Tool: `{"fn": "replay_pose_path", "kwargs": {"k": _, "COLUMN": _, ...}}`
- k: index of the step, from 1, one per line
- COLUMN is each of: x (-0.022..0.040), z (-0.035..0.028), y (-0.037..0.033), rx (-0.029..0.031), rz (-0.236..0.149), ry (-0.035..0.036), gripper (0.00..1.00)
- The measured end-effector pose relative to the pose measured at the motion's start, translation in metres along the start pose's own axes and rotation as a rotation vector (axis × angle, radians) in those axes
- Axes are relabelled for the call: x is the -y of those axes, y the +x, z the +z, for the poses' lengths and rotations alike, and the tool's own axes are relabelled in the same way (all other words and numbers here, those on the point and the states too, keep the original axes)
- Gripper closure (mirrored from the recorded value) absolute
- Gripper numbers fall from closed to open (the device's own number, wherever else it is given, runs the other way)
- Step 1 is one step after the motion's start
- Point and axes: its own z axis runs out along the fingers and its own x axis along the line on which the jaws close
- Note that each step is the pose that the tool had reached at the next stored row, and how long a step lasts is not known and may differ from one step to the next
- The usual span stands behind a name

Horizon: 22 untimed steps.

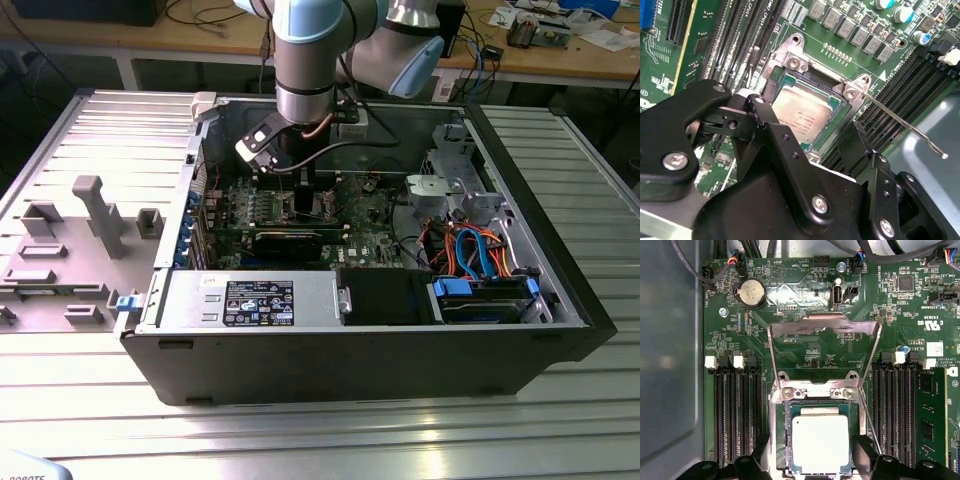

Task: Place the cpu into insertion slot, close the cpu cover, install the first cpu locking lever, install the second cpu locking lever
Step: 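Place the cpu into insertion slot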

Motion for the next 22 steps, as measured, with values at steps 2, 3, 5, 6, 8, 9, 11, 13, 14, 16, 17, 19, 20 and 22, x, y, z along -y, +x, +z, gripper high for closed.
{"fn": "replay_pose_path", "kwargs": {"k": 2, "x": 0.0000, "z": 0.0000, "y": 0.0004, "rx": -0.0026, "rz": 0.000, "ry": 0.0000, "gripper": 0.25}}
{"fn": "replay_pose_path", "kwargs": {"k": 3, "x": 0.0000, "z": 0.0000, "y": 0.0006, "rx": -0.0043, "rz": 0.000, "ry": 0.0000, "gripper": 0.25}}
{"fn": "replay_pose_path", "kwargs": {"k": 5, "x": 0.0000, "z": 0.0001, "y": 0.0010, "rx": -0.0076, "rz": 0.000, "ry": -0.0001, "gripper": 0.25}}
{"fn": "replay_pose_path", "kwargs": {"k": 6, "x": 0.0000, "z": 0.0001, "y": 0.0012, "rx": -0.0090, "rz": 0.000, "ry": -0.0001, "gripper": 0.25}}
{"fn": "replay_pose_path", "kwargs": {"k": 8, "x": 0.0000, "z": 0.0001, "y": 0.0012, "rx": -0.0098, "rz": 0.000, "ry": 0.0000, "gripper": 0.25}}
{"fn": "replay_pose_path", "kwargs": {"k": 9, "x": 0.0001, "z": 0.0000, "y": 0.0010, "rx": -0.0098, "rz": 0.000, "ry": 0.0001, "gripper": 0.25}}
{"fn": "replay_pose_path", "kwargs": {"k": 11, "x": 0.0000, "z": 0.0000, "y": 0.0003, "rx": -0.0097, "rz": 0.000, "ry": 0.0002, "gripper": 0.25}}
{"fn": "replay_pose_path", "kwargs": {"k": 13, "x": 0.0000, "z": 0.0001, "y": -0.0007, "rx": -0.0098, "rz": 0.000, "ry": 0.0000, "gripper": 0.25}}
{"fn": "replay_pose_path", "kwargs": {"k": 14, "x": 0.0000, "z": 0.0000, "y": -0.0011, "rx": -0.0097, "rz": 0.000, "ry": 0.0000, "gripper": 0.25}}
{"fn": "replay_pose_path", "kwargs": {"k": 16, "x": 0.0000, "z": 0.0001, "y": -0.0017, "rx": -0.0090, "rz": 0.000, "ry": 0.0000, "gripper": 0.25}}
{"fn": "replay_pose_path", "kwargs": {"k": 17, "x": 0.0000, "z": 0.0001, "y": -0.0018, "rx": -0.0089, "rz": 0.000, "ry": 0.0000, "gripper": 0.25}}
{"fn": "replay_pose_path", "kwargs": {"k": 19, "x": 0.0000, "z": 0.0000, "y": -0.0019, "rx": -0.0089, "rz": 0.000, "ry": 0.0000, "gripper": 0.25}}
{"fn": "replay_pose_path", "kwargs": {"k": 20, "x": 0.0000, "z": -0.0004, "y": -0.0019, "rx": -0.0087, "rz": 0.000, "ry": 0.0001, "gripper": 0.25}}
{"fn": "replay_pose_path", "kwargs": {"k": 22, "x": 0.0000, "z": -0.0015, "y": -0.0019, "rx": -0.0088, "rz": 0.000, "ry": 0.0003, "gripper": 0.25}}
